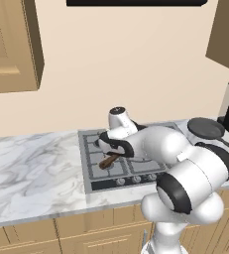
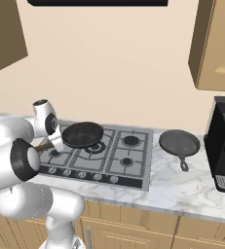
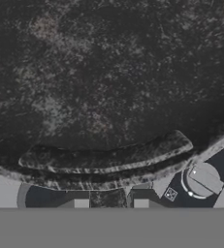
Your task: Place both pans onto different burners. Then place the garlic and the fish on different pans.
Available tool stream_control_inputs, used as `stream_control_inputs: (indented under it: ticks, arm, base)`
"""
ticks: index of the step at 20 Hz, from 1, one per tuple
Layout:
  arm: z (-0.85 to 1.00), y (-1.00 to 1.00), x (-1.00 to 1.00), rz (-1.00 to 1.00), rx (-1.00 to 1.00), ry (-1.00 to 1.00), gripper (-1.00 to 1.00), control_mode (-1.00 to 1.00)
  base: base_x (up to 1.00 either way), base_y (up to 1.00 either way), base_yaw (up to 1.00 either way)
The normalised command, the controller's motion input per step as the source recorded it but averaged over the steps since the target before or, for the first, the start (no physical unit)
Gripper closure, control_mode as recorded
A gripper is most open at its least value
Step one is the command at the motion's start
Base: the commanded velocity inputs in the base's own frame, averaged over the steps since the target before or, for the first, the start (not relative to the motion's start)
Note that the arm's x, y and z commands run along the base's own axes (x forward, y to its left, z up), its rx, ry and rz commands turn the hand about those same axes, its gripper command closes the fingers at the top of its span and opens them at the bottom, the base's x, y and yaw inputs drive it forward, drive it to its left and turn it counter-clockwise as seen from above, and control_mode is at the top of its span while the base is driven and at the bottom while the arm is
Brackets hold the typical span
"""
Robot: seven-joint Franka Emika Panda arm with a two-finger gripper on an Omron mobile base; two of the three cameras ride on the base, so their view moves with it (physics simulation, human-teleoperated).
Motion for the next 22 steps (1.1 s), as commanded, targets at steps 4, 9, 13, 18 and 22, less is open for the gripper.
stream_control_inputs:
  ticks: [4, 9, 13, 18, 22]
  arm:
    - [-0.19, -0.06, 0.07, -0.02, 0.01, 0.0, 1.0, -1.0]
    - [-0.13, -0.14, 0.1, -0.03, 0.0, 0.0, 1.0, -1.0]
    - [-0.1, -0.17, 0.17, -0.05, 0.0, 0.0, 1.0, -1.0]
    - [-0.11, -0.17, 0.14, -0.05, 0.0, 0.0, 1.0, -1.0]
    - [-0.16, -0.05, 0.14, -0.03, 0.0, 0.0, 1.0, -1.0]
  base:
    - [0.0, 0.0, 0.0]
    - [0.0, 0.0, 0.0]
    - [0.0, 0.0, 0.0]
    - [0.0, 0.0, 0.0]
    - [0.0, 0.0, 0.0]
